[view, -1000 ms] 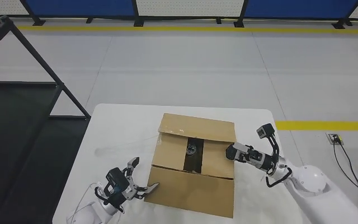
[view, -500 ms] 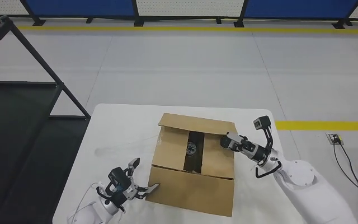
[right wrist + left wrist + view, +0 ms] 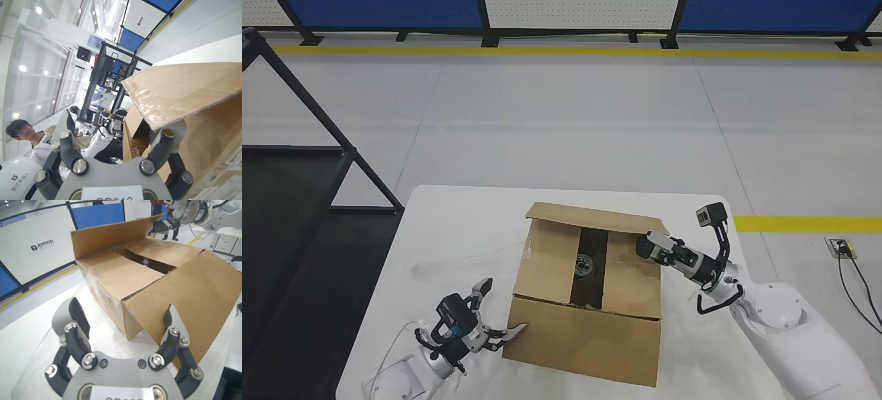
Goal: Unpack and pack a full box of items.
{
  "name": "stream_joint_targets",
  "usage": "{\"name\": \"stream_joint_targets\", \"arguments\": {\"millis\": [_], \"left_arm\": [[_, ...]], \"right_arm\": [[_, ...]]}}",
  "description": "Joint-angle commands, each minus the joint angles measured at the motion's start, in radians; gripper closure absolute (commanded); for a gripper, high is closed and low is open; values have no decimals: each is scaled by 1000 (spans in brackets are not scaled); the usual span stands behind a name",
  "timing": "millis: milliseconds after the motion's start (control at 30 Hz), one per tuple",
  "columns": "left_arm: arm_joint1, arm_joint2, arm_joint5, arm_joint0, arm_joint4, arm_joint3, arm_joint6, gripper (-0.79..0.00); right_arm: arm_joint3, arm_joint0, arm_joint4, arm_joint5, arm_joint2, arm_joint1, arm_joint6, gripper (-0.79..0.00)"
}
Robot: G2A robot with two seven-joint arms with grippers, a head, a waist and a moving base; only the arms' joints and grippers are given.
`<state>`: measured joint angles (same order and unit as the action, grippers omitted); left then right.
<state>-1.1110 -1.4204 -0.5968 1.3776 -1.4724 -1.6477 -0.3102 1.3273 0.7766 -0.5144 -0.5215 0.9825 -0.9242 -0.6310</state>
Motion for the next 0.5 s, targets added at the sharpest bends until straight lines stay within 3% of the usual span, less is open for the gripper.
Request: {"name": "stream_joint_targets", "arguments": {"millis": [0,200,467], "left_arm": [[1,5,-7,-6,-5,-1,7,-785],[3,14,-12,-12,-21,-4,14,-785],[5,12,-6,3,-17,1,5,-785]], "right_arm": [[26,6,8,38,-5,-7,51,-785],[15,-47,-40,86,-46,-47,145,-785],[-106,-176,-79,121,-100,-115,285,-785]]}}
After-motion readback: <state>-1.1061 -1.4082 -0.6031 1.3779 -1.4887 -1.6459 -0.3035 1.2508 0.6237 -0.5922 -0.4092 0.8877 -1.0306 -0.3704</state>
